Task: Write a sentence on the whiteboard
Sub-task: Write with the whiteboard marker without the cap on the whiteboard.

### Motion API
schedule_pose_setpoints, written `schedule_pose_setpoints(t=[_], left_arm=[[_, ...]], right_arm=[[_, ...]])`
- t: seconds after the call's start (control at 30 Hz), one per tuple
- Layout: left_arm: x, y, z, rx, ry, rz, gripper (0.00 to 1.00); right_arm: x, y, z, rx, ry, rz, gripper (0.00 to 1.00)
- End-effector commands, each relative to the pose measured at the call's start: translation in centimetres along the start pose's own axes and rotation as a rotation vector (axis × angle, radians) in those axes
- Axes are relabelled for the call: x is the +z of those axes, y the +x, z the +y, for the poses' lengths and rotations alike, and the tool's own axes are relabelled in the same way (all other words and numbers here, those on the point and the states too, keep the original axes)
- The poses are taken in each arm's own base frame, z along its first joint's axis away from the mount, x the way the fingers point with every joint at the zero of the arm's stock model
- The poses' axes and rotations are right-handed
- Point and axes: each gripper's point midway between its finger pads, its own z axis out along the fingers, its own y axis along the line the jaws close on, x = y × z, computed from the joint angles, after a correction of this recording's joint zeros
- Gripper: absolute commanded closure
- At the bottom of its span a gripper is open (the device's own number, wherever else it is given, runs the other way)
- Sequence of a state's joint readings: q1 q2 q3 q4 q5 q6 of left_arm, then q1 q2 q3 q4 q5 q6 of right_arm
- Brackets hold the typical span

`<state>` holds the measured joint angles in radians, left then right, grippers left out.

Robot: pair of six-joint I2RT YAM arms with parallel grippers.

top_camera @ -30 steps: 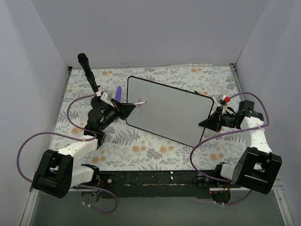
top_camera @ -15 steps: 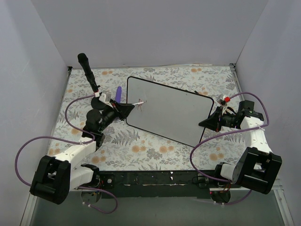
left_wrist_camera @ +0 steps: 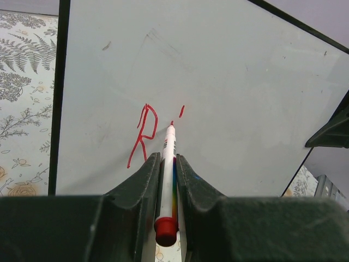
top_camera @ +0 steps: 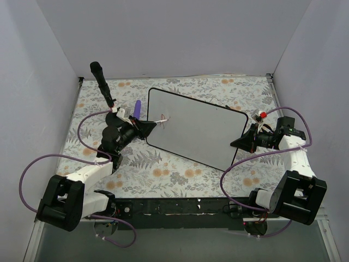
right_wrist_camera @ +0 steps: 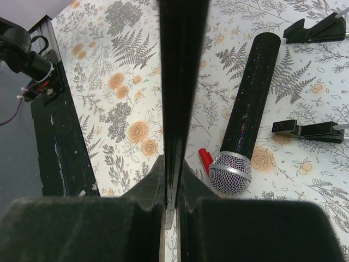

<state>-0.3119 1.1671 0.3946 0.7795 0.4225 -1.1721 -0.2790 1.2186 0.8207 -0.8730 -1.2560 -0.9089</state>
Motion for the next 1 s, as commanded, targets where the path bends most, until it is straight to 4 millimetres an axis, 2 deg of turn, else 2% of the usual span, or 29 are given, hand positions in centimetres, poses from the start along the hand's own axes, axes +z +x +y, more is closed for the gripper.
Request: schedule_pose_setpoints(t=[0.0, 0.63, 0.97], left_arm=[[0.4, -0.4, 0.0, 0.016, 0.002, -0.008, 1.0], [0.7, 0.2, -0.9, -0.022, 0.059, 0.022, 1.0], [-0.5, 1.6, 0.7, -0.019, -0.032, 0.046, 1.0]], right_arm=[[0.0, -0.5, -0.6, -0.1, 0.013, 0.018, 0.99], [0.0, -0.5, -0.5, -0.101, 0.014, 0.018, 0.99], [0.0, -0.5, -0.6, -0.098, 0.013, 0.018, 0.99]])
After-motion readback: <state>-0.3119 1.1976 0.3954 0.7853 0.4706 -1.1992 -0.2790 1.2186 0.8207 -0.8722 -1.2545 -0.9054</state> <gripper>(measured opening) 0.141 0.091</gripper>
